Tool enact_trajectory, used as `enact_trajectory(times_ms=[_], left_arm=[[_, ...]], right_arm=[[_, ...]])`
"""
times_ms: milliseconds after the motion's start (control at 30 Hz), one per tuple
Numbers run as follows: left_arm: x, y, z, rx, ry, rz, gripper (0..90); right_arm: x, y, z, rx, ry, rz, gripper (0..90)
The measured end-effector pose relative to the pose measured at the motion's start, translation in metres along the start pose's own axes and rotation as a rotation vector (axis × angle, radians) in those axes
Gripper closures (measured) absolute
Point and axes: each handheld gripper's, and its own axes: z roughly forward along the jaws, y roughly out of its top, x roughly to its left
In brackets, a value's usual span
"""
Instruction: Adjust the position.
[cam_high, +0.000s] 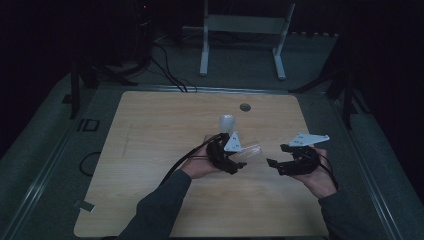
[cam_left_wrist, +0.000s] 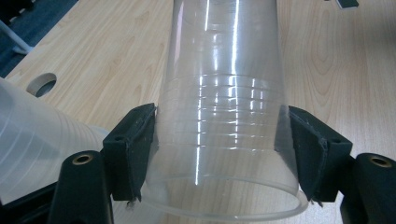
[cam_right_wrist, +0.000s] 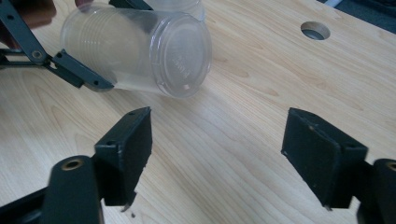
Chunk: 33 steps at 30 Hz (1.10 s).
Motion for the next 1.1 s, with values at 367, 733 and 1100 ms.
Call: enact_trajectory(times_ms=[367, 733, 1100], left_arm=[[-0.001, 0.005, 0.002, 0.034, -0.011, 0.040, 30.0], [-0.002, 0.004, 0.004, 0.055, -0.018, 0.061, 30.1], [-0.007, 0.004, 0.008, 0.083, -0.026, 0.097, 30.1]], right_arm=[[0.005, 0.005, 0.001, 0.062, -0.004, -0.103, 36.0], [0.008, 0.008, 0.002, 0.111, -0.015, -0.179, 40.5], [0.017, 0.014, 0.007, 0.161, -0.016, -0.267, 39.2]])
